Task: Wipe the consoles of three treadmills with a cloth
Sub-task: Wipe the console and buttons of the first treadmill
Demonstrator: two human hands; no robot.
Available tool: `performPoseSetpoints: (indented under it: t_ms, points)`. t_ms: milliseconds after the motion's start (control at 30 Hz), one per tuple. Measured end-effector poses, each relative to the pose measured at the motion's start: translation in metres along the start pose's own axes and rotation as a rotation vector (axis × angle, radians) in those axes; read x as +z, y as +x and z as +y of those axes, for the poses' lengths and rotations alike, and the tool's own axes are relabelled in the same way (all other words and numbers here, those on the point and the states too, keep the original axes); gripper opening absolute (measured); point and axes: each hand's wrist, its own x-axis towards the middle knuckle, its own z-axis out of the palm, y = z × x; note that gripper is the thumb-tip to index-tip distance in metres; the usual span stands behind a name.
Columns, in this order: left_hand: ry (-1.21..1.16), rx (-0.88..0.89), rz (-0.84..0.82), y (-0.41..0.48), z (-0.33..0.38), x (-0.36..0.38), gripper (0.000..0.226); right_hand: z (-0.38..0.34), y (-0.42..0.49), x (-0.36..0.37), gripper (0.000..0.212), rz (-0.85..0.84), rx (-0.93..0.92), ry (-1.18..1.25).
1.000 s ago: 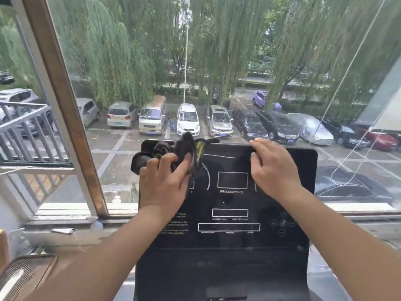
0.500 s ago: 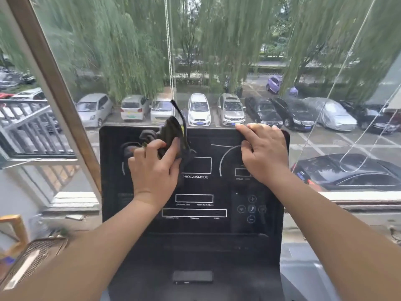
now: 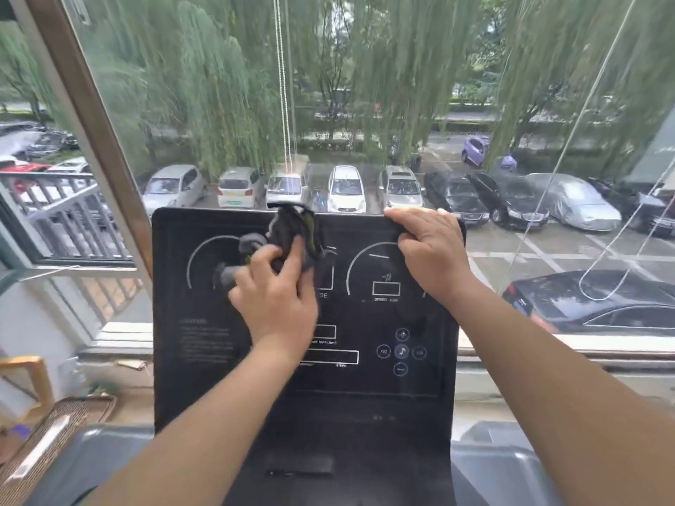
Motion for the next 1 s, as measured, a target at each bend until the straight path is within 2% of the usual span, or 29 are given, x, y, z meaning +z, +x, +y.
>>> performPoseSetpoints:
  t_ms: [67, 167, 233, 267, 367, 433, 500, 600, 633, 667, 700, 767, 800, 833, 900, 1000]
  points:
    - [-0.001, 0.109, -0.034, -0.029, 0.009, 0.005, 0.045, 0.002, 0.000, -0.001, 0.058, -0.003, 0.003, 0.012]
    - [0.067, 0.477, -0.075, -0.014, -0.010, -0.002, 0.039, 0.003, -0.001, -0.004, 0.059, 0.000, -0.008, 0.013]
    - [0.130, 0.549, -0.070, 0.018, -0.026, -0.008, 0.033, 0.002, -0.002, -0.004, 0.060, 0.016, -0.020, 0.006]
    - [0.140, 0.481, -0.057, 0.031, -0.033, -0.011, 0.033, 0.001, -0.003, -0.002, 0.060, 0.028, -0.026, 0.004]
    - [0.111, 0.125, 0.023, 0.035, -0.030, -0.009, 0.041, 0.000, -0.004, 0.002, 0.059, 0.061, -0.033, -0.027]
    - [0.092, 0.047, 0.033, 0.010, -0.018, -0.004, 0.045, -0.001, -0.004, 0.005, 0.058, 0.076, -0.023, -0.048]
    - [0.088, 0.208, -0.025, -0.016, -0.017, -0.002, 0.047, -0.002, -0.005, 0.005, 0.059, 0.076, -0.010, -0.053]
    - [0.131, 0.667, -0.134, -0.012, -0.039, -0.012, 0.046, -0.004, -0.007, 0.004, 0.061, 0.062, -0.021, -0.054]
    - [0.148, 0.711, -0.140, -0.001, -0.043, -0.015, 0.045, -0.004, -0.008, 0.003, 0.061, 0.062, -0.025, -0.055]
    - [0.156, 0.659, -0.121, 0.011, -0.044, -0.017, 0.045, -0.004, -0.007, 0.003, 0.060, 0.064, -0.027, -0.057]
    - [0.138, 0.512, -0.096, 0.022, -0.041, -0.018, 0.044, -0.004, -0.006, 0.003, 0.060, 0.069, -0.027, -0.056]
    - [0.039, 0.097, -0.049, 0.029, -0.023, -0.013, 0.043, -0.003, -0.004, 0.004, 0.057, 0.083, -0.013, -0.044]
    - [0.016, -0.024, -0.025, 0.025, -0.012, -0.009, 0.044, -0.003, -0.004, 0.004, 0.055, 0.088, -0.002, -0.036]
    - [0.027, -0.053, -0.019, 0.018, 0.000, -0.005, 0.046, -0.002, -0.003, 0.004, 0.054, 0.088, 0.005, -0.030]
    - [0.067, 0.094, -0.055, -0.004, 0.014, 0.000, 0.051, -0.001, -0.004, 0.002, 0.054, 0.074, -0.012, -0.035]
    - [0.126, 0.501, -0.081, -0.005, -0.001, -0.002, 0.055, 0.002, -0.001, -0.011, 0.050, -0.015, -0.086, -0.101]
